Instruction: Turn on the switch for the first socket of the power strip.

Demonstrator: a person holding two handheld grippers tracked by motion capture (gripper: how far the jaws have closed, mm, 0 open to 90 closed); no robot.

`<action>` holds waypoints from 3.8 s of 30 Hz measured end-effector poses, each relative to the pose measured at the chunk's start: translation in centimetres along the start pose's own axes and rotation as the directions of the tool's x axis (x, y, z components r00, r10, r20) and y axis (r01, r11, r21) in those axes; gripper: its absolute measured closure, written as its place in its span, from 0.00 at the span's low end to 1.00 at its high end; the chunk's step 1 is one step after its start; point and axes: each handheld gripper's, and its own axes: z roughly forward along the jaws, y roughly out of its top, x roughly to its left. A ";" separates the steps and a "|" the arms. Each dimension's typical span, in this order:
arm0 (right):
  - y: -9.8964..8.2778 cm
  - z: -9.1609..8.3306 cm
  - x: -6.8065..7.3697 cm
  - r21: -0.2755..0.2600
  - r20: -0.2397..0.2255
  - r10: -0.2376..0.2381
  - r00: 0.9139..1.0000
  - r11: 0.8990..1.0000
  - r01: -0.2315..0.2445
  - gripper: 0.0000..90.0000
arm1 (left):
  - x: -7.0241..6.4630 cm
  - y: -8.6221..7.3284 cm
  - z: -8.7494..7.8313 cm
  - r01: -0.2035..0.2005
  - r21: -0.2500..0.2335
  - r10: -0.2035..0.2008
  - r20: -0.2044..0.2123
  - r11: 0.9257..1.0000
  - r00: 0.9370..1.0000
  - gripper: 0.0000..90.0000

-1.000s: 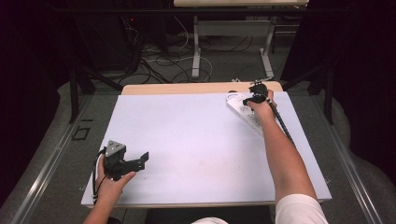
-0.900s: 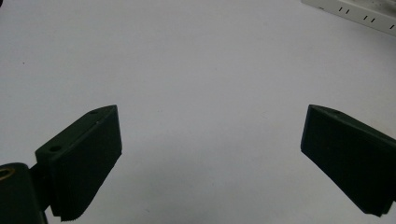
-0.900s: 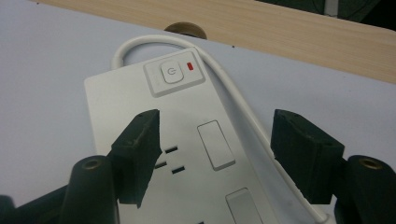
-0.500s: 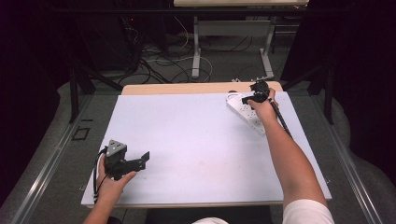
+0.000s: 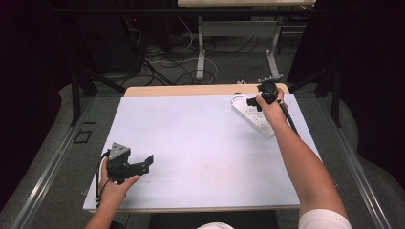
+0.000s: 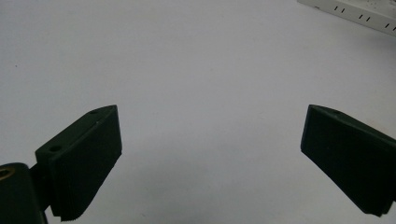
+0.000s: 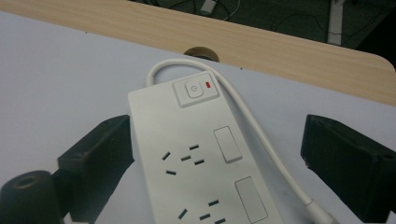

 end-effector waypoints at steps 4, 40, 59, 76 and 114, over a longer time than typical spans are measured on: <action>0.1 -0.7 0.2 -0.009 -0.013 -0.017 1.000 1.000 0.017 0.03 | 0.0 0.0 0.0 -0.001 0.000 0.001 0.000 1.000 1.000 0.06; -1.2 -7.7 3.5 -0.038 -0.100 -0.193 0.976 0.981 0.190 0.00 | -0.2 0.0 0.1 0.004 0.003 -0.004 0.005 1.000 1.000 0.06; -5.4 -10.0 4.3 -0.072 -0.195 -0.205 0.959 0.978 0.194 0.00 | -0.3 0.0 0.1 -0.001 0.006 0.001 0.004 1.000 1.000 0.06; -10.0 -12.1 3.6 -0.134 -0.226 -0.155 0.962 0.983 0.127 0.01 | -0.4 0.0 0.1 0.000 0.007 0.000 0.002 1.000 1.000 0.06; -18.2 -12.2 1.1 -0.141 -0.162 -0.082 0.983 0.988 0.060 0.04 | -0.4 0.0 0.2 0.001 0.004 -0.001 -0.002 1.000 1.000 0.06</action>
